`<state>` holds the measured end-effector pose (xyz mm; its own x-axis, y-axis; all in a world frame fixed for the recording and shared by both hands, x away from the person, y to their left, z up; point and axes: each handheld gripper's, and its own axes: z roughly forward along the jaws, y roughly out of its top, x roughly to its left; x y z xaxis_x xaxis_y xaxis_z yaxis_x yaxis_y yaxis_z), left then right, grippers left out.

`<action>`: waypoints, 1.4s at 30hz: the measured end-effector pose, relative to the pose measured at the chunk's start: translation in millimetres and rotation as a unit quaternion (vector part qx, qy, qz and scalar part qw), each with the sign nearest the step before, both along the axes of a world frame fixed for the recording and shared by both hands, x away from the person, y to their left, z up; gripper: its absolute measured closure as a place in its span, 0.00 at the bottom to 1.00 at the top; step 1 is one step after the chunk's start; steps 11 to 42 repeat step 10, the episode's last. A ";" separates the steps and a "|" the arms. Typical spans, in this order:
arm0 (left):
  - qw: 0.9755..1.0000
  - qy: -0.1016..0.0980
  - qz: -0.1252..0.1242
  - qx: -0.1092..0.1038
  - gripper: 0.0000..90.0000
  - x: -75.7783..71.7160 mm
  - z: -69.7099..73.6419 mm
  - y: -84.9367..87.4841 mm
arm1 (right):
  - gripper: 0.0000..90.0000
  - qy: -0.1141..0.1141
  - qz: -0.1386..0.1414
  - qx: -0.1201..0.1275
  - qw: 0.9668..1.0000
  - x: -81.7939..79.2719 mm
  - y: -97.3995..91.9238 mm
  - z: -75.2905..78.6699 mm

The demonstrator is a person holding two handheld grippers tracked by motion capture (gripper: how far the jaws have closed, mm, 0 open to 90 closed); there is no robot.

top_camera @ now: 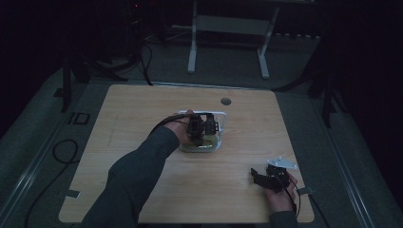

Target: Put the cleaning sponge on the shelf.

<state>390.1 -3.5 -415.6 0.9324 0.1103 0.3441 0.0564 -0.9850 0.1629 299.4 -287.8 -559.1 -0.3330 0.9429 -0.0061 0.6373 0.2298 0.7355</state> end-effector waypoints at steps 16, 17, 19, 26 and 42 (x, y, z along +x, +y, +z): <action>0.999 0.006 0.008 -0.035 0.66 -16.5 14.1 12.6 | 0.25 0.000 0.000 0.000 1.000 0.0 -0.1 0.0; 0.999 0.006 0.008 -0.035 0.66 -16.5 14.1 12.6 | 0.25 0.000 0.000 0.000 1.000 0.0 -0.1 0.0; 0.999 0.006 0.008 -0.035 0.66 -16.5 14.1 12.6 | 0.25 0.000 0.000 0.000 1.000 0.0 -0.1 0.0; 0.999 0.006 0.008 -0.035 0.66 -16.5 14.1 12.6 | 0.25 0.000 0.000 0.000 1.000 0.0 -0.1 0.0; 0.999 0.006 0.008 -0.035 0.66 -16.5 14.1 12.6 | 0.25 0.000 0.000 0.000 1.000 0.0 -0.1 0.0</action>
